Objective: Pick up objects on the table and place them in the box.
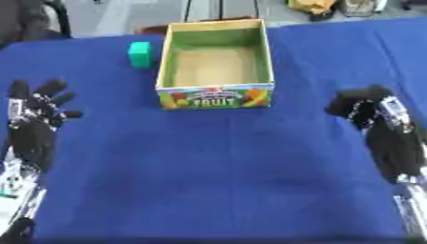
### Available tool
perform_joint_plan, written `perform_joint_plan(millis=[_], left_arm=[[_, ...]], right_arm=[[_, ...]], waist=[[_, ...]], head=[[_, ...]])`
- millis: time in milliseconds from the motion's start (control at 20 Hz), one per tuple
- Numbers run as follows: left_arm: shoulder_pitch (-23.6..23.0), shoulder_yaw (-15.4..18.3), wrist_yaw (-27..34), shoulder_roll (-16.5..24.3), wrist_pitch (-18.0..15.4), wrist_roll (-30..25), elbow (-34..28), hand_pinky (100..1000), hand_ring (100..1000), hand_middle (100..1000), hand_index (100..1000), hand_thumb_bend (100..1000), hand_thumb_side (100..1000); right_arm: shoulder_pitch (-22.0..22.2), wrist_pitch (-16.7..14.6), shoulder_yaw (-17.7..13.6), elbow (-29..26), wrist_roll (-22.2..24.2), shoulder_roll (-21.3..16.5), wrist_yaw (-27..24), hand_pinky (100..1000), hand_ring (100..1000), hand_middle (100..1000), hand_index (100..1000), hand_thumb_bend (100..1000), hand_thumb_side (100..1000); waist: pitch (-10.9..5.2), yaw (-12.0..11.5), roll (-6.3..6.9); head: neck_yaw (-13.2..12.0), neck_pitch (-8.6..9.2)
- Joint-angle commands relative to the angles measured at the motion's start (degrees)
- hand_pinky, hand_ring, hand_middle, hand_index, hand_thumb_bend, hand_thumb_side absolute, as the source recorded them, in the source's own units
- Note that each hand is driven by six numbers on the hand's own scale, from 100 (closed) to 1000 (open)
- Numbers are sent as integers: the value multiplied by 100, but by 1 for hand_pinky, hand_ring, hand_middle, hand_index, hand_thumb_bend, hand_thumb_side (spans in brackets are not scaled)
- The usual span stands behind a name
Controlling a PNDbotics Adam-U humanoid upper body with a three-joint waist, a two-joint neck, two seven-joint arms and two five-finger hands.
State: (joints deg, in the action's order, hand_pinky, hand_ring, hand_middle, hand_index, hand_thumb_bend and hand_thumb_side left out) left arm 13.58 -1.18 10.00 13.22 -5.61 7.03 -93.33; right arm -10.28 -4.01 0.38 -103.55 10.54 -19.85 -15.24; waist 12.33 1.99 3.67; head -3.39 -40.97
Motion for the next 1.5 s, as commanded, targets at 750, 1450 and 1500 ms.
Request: perform_joint_plan(millis=[750, 1450, 1500], left_arm=[[402, 241, -487, 835, 339, -353, -348, 667, 840, 767, 882, 601, 636], [2336, -824, -1773, 2924, 1513, -1636, 1145, 791, 815, 823, 946, 689, 360], [2486, -895, -1865, 3074, 1524, -1728, 1295, 792, 813, 822, 944, 679, 354]], right_arm=[[-22, -15, -61, -93, 6, -88, -5, 813, 686, 620, 720, 100, 932], [62, 19, -12, -57, 50, -182, 51, 813, 685, 619, 719, 100, 947], [51, 21, -2, -59, 60, -190, 58, 813, 685, 619, 719, 100, 949]], waist=[[-111, -4, 36], [-156, 214, 292], [-132, 265, 312]], head=[[63, -3], [-72, -78], [-103, -63]])
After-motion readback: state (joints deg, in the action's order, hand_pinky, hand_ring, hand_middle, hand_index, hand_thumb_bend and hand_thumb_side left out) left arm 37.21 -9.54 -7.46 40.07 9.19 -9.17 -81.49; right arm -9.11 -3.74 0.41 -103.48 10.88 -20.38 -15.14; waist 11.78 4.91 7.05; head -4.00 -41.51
